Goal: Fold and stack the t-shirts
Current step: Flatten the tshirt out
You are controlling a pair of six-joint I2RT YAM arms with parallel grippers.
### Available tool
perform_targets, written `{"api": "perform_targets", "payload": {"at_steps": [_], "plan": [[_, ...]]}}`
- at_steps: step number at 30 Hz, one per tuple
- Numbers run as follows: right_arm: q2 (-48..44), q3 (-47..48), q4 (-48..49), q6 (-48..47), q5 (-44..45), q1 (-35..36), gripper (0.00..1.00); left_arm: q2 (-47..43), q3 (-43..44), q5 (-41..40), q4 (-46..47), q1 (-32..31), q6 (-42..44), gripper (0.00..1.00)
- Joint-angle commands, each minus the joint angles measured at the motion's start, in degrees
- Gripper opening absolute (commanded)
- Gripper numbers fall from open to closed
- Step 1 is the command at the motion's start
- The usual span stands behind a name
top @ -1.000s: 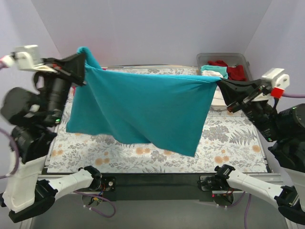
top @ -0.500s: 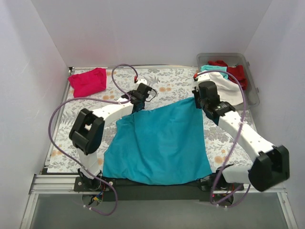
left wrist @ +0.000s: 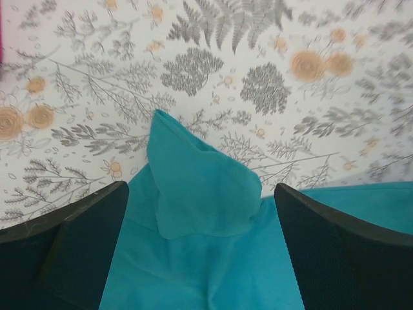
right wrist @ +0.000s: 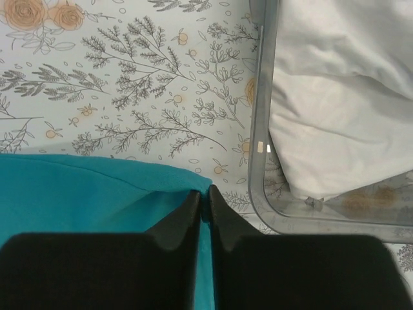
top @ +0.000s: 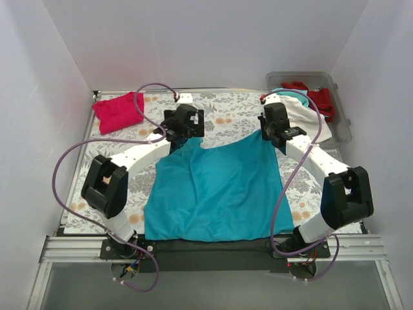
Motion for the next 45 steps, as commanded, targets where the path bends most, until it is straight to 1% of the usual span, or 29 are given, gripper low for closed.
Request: {"api": "perform_targets", "payload": {"at_steps": [1, 2, 3, 5, 6, 7, 10, 12, 15, 19, 23, 25, 29, 31, 32, 33, 34, 37, 38, 41, 43, 45], "plan": [[-0.6, 1.9, 2.9, 1.1, -0.2, -0.3, 0.11, -7.7, -3.3, 3.8, 5.2, 3.2, -1.2, 0.89], [-1.5, 1.8, 2.8, 1.3, -0.2, -0.3, 0.18, -7.9, -4.1, 4.0, 5.4, 4.8, -1.8, 0.89], [-2.2, 1.2, 2.7, 1.4, 0.0, -0.3, 0.33, -8.0, -6.0, 4.0, 5.4, 5.6, -2.6, 0.89], [-4.5, 0.7, 2.7, 1.6, -0.9, -0.4, 0.43, -8.1, -8.1, 3.7, 6.6, 7.5, -3.9, 0.89], [-5.3, 0.3, 2.7, 1.5, -1.2, -0.3, 0.5, -8.6, -10.8, 4.0, 7.6, 7.8, -4.8, 0.89], [-6.9, 0.1, 2.7, 1.4, -2.4, -0.3, 0.52, -8.9, -11.8, 4.3, 8.6, 8.2, -5.3, 0.89], [-10.4, -1.3, 2.8, 1.3, -6.0, -0.2, 0.54, -9.2, -14.8, 5.7, 11.8, 9.1, -6.9, 0.89], [-12.4, -2.5, 3.1, 1.4, -8.4, -0.1, 0.55, -8.2, -14.9, 6.5, 12.8, 9.2, -7.2, 0.86], [-16.3, -6.1, 5.2, 2.3, -13.2, 0.6, 0.55, -5.7, -14.1, 6.2, 13.0, 9.1, -7.5, 0.85], [-20.8, -10.3, 6.4, 3.4, -15.0, 2.0, 0.55, -1.8, -11.3, 4.5, 12.9, 9.2, -6.4, 0.84], [-23.9, -14.5, 7.1, 4.5, -15.3, 2.7, 0.56, 3.6, -7.4, 1.5, 9.7, 9.2, -5.4, 0.82], [-25.5, -15.6, 7.6, 4.9, -15.5, 2.8, 0.56, 4.3, -6.7, 1.4, 9.9, 9.2, -5.4, 0.82], [-26.4, -17.3, 8.3, 5.2, -15.7, 3.1, 0.56, 3.8, -6.7, 3.2, 12.2, 8.6, -5.4, 0.79], [-26.0, -17.8, 8.5, 5.2, -15.7, 3.1, 0.56, 1.7, -8.9, 5.5, 15.6, 8.4, -5.4, 0.78], [-25.8, -17.8, 8.5, 5.2, -15.7, 3.2, 0.56, 1.1, -9.7, 8.2, 16.4, 8.3, -5.3, 0.77], [-25.5, -17.8, 8.5, 5.2, -15.6, 3.1, 0.56, 0.7, -10.5, 8.8, 16.5, 8.2, -5.5, 0.76], [-25.3, -17.9, 8.5, 5.2, -15.6, 3.2, 0.56, 0.3, -10.7, 8.7, 16.5, 7.7, -5.3, 0.74], [-24.9, -18.1, 8.5, 5.2, -15.9, 3.3, 0.56, 0.6, -10.4, 4.3, 14.3, 6.9, -5.1, 0.73], [-24.9, -18.2, 8.6, 5.2, -16.0, 3.3, 0.56, 1.3, -10.1, 3.4, 12.4, 6.8, -5.1, 0.72], [-25.0, -18.6, 8.9, 5.5, -16.3, 3.3, 0.56, 3.6, -8.9, 0.4, 10.8, 6.5, -4.9, 0.71], [-25.4, -19.0, 9.1, 5.4, -16.6, 3.3, 0.56, 4.5, -8.3, 0.2, 10.9, 6.3, -4.9, 0.71], [-25.4, -19.4, 9.3, 5.5, -16.6, 3.4, 0.56, 4.5, -8.6, 2.3, 12.5, 5.7, -4.9, 0.7]]}}
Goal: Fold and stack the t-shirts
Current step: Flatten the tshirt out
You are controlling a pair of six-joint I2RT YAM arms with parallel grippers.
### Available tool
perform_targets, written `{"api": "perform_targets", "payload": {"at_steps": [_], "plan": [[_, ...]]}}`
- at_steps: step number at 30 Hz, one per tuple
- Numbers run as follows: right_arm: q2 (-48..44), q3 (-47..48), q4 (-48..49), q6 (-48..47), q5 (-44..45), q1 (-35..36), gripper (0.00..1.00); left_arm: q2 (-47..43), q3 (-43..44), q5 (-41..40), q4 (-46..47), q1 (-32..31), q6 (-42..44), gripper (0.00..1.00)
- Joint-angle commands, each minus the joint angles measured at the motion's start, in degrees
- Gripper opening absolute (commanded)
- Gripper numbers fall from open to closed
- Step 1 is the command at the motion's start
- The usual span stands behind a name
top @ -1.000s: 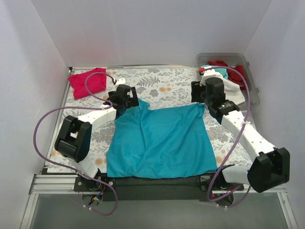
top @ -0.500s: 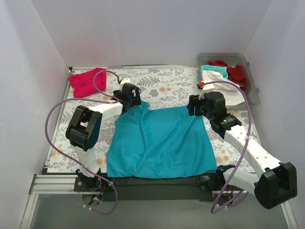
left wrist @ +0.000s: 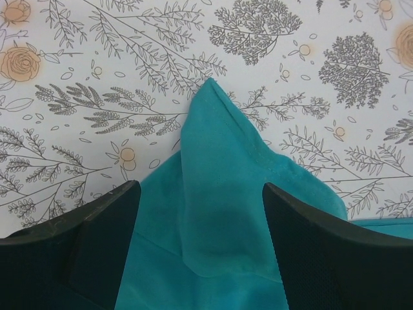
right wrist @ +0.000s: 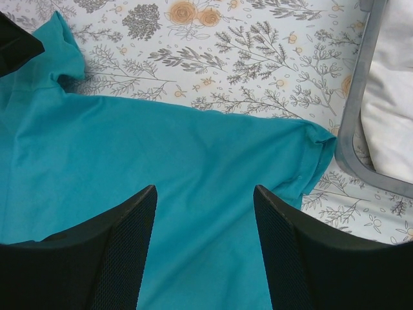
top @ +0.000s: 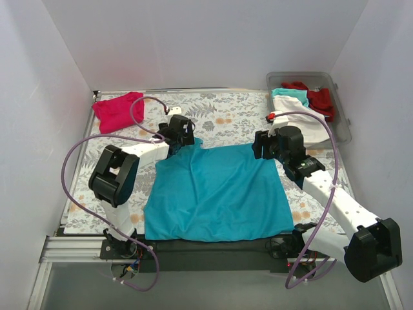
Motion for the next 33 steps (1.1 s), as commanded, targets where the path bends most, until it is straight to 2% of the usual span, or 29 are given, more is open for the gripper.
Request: {"api": "perform_targets", "payload": {"at_steps": [1, 3, 14, 18, 25, 33], "plan": [[-0.3, -0.6, 3.0, 0.5, -0.4, 0.2, 0.56, -0.4, 0.7, 1.7, 1.1, -1.1, 0.3, 0.7], [0.4, -0.5, 3.1, 0.3, -0.6, 0.2, 0.56, -0.7, 0.5, 4.9, 4.0, -2.4, 0.4, 0.69], [-2.5, -1.5, 3.1, 0.2, -1.0, 0.3, 0.57, 6.1, 0.4, 1.2, 1.7, -2.3, -2.6, 0.69], [-3.4, -1.8, 3.2, 0.3, -1.1, 0.3, 0.57, 8.4, 0.5, -0.9, -0.5, 0.9, -3.4, 0.69], [0.6, -1.4, 3.6, 0.7, -1.7, 0.3, 0.57, 9.7, 1.9, -1.9, -0.5, 4.9, -3.4, 0.69], [10.5, 0.0, 4.2, 1.2, -0.1, 0.4, 0.57, 15.3, 11.0, -0.6, -1.6, 7.5, -0.8, 0.69]]}}
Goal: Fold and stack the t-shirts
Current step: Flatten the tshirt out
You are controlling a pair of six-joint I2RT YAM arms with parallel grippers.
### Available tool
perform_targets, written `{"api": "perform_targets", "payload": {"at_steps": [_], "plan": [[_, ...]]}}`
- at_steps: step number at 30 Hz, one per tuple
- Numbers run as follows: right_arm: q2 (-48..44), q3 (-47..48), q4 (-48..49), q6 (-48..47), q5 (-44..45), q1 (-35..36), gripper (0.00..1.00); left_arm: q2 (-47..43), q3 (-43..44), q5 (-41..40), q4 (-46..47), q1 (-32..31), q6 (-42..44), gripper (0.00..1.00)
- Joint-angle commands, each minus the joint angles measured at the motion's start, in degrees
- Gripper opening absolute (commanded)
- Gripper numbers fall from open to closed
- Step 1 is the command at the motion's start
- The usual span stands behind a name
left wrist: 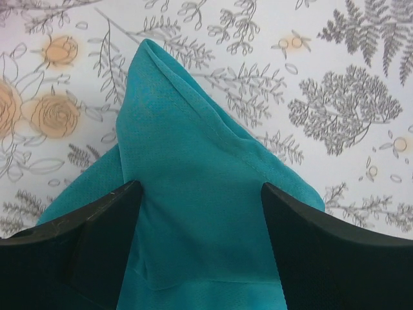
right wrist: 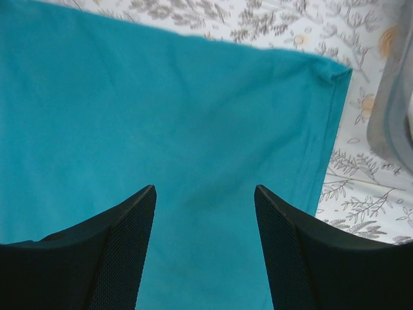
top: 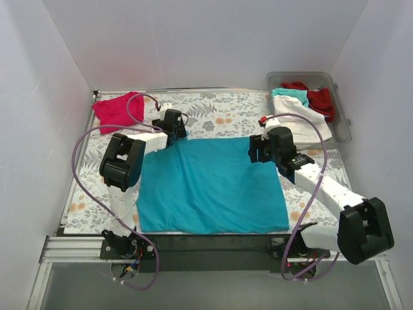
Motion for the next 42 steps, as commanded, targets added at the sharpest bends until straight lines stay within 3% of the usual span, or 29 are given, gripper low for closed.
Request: {"api": "perform_targets", "payload": {"at_steps": [1, 11, 19, 24, 33, 38, 41, 42], "plan": [[4.3, 2.5, 2.0, 0.5, 1.0, 0.2, 0.57, 3.4, 3.6, 1.2, -4.0, 1.2, 1.1, 0.69], [25.8, 14.1, 4.4, 0.4, 2.7, 0.1, 0.56, 9.4, 10.3, 4.0, -4.8, 2.4, 2.9, 0.69], [35.3, 20.3, 4.4, 1.2, 1.1, -1.0, 0.56, 12.9, 16.8, 5.8, -7.1, 3.4, 3.4, 0.69], [41.4, 25.2, 3.5, 1.5, -2.4, -3.7, 0.56, 17.1, 24.9, 7.0, -10.3, 3.6, 4.1, 0.69], [56.4, 46.3, -5.4, 0.6, -6.2, -7.7, 0.56, 26.4, 41.7, 8.2, -16.9, 5.3, 3.8, 0.69], [62.8, 59.3, -9.8, -1.1, -8.1, -8.8, 0.56, 28.7, 48.9, 9.7, -16.9, 5.8, 6.0, 0.77], [61.6, 60.4, -9.7, -2.7, -9.7, -8.7, 0.54, 23.0, 44.1, 9.9, -12.3, 5.4, 6.2, 0.86], [59.2, 59.9, -9.4, -3.0, -10.7, -8.7, 0.54, 17.5, 41.2, 9.4, -9.9, 5.2, 6.4, 0.9]]}}
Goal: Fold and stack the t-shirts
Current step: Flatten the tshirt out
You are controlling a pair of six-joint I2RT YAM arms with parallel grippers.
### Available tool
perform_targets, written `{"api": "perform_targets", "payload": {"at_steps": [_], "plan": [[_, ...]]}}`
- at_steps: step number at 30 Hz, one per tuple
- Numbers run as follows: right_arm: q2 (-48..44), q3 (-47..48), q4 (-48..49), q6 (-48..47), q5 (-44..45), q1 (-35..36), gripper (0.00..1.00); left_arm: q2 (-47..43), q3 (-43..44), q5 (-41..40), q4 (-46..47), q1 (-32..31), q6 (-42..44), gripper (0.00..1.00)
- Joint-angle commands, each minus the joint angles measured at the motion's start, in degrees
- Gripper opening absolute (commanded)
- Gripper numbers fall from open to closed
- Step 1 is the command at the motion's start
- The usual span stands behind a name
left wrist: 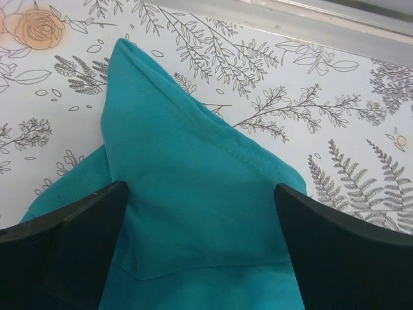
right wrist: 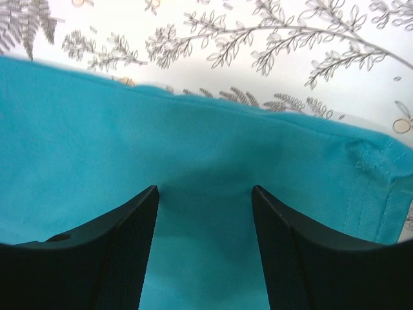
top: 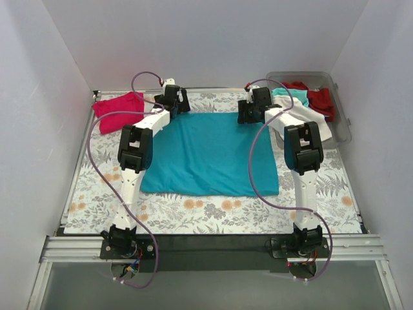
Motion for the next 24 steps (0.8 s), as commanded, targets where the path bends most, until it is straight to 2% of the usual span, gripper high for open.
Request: {"api": "perform_targets", "payload": {"at_steps": [1, 4, 5, 6, 7, 8, 10, 12, 17, 19, 24], "plan": [[-4.7, 0.8, -1.9, -3.0, -3.8, 0.4, 0.54, -13.1, -11.7, 0.8, 7.0, -0.6, 1.5, 0.91], [-13.1, -5.5, 2.0, -3.9, -4.9, 1.5, 0.54, -26.5, -22.1, -2.6, 12.7, -1.3, 1.3, 0.92], [-15.5, -7.3, 4.1, -4.4, -5.0, 2.0, 0.54, -30.1, -29.0, -3.9, 15.2, -1.8, 0.0, 0.92], [-19.7, -11.3, 5.2, -4.5, -5.1, 3.0, 0.54, -37.0, -33.5, -5.1, 16.7, -2.1, -0.7, 0.92], [-21.9, -13.2, 7.0, -4.8, -5.1, 3.6, 0.54, -40.2, -37.4, -6.8, 18.2, -2.7, -1.5, 0.92], [-24.0, -15.5, 7.5, -4.8, -5.0, 4.2, 0.54, -43.2, -44.2, -8.2, 18.2, -2.8, -2.4, 0.93], [-29.5, -21.2, 8.1, -4.9, -4.3, 6.3, 0.54, -50.6, -50.3, -11.8, 17.8, -3.6, -5.7, 0.93], [-34.7, -27.0, 9.9, -4.8, -3.3, 8.8, 0.54, -56.1, -58.1, -14.3, 16.5, -4.4, -9.0, 0.93], [-45.0, -39.8, 13.9, -4.1, -1.7, 16.4, 0.54, -64.8, -70.0, -22.5, 6.8, -8.2, -16.4, 0.93], [-48.8, -44.5, 16.1, -3.6, -1.9, 21.2, 0.54, -69.2, -75.0, -22.5, 3.8, -8.2, -19.2, 0.93], [-52.3, -48.9, 16.2, -2.1, 0.5, 29.8, 0.53, -77.9, -82.8, -21.6, -4.0, -8.6, -28.3, 0.93]]}}
